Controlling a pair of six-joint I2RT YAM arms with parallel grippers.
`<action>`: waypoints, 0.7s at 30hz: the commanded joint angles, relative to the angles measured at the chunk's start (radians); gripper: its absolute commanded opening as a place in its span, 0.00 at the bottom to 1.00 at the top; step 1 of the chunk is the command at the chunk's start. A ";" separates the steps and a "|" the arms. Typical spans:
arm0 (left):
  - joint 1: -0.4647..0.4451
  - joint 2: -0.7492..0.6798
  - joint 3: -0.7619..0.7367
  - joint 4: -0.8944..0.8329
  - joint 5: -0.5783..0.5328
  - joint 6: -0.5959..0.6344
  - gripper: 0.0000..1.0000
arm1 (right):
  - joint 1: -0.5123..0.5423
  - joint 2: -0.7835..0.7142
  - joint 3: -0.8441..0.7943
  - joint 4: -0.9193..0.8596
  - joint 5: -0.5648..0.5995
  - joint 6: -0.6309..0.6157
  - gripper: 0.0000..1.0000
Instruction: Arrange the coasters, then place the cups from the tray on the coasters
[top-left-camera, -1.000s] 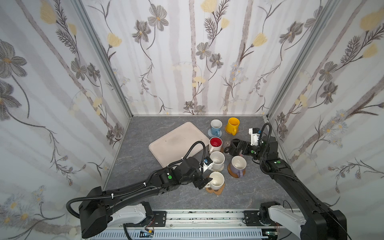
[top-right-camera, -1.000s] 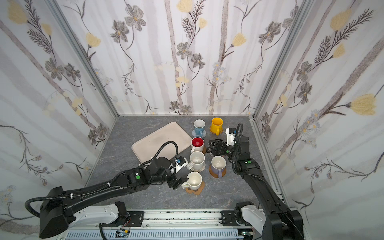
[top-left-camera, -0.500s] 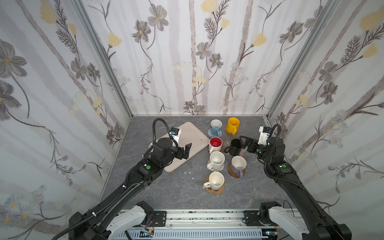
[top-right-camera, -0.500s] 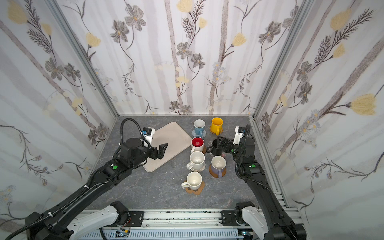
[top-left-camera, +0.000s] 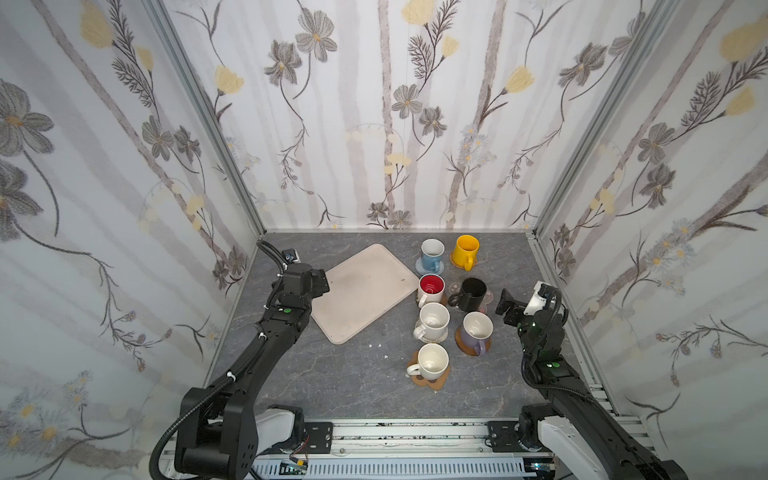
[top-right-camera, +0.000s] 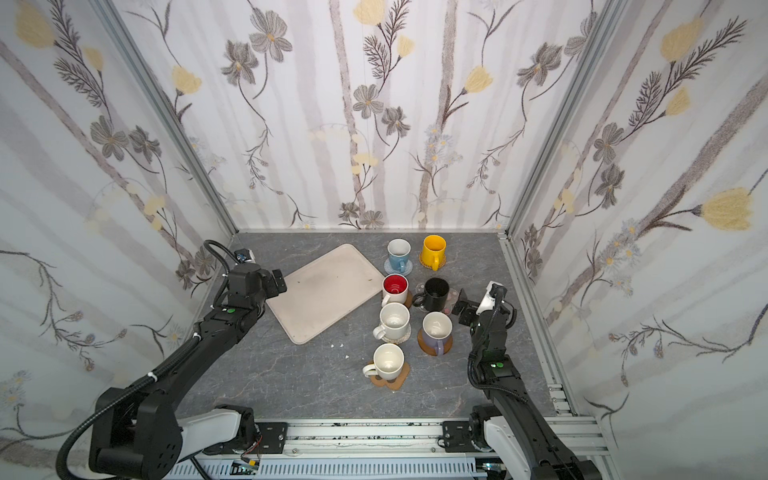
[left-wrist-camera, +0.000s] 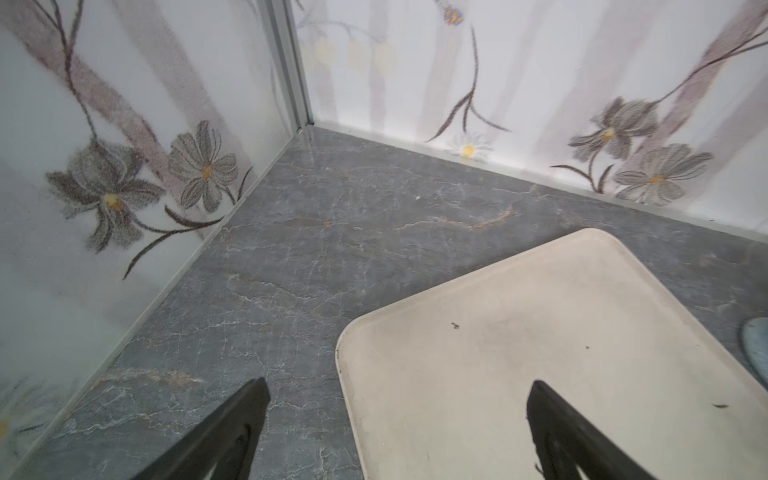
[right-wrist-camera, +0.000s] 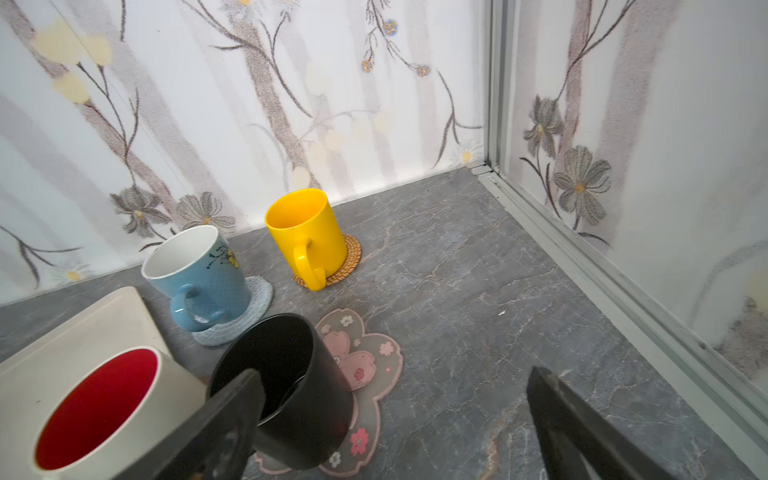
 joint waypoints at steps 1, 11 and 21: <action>0.051 0.084 -0.029 0.146 -0.024 -0.054 1.00 | -0.007 0.050 -0.021 0.245 0.077 -0.062 1.00; 0.097 0.294 -0.130 0.540 -0.010 0.057 1.00 | -0.040 0.275 -0.063 0.549 0.112 -0.112 1.00; 0.111 0.382 -0.146 0.677 0.026 0.082 1.00 | -0.112 0.379 -0.148 0.843 0.064 -0.102 1.00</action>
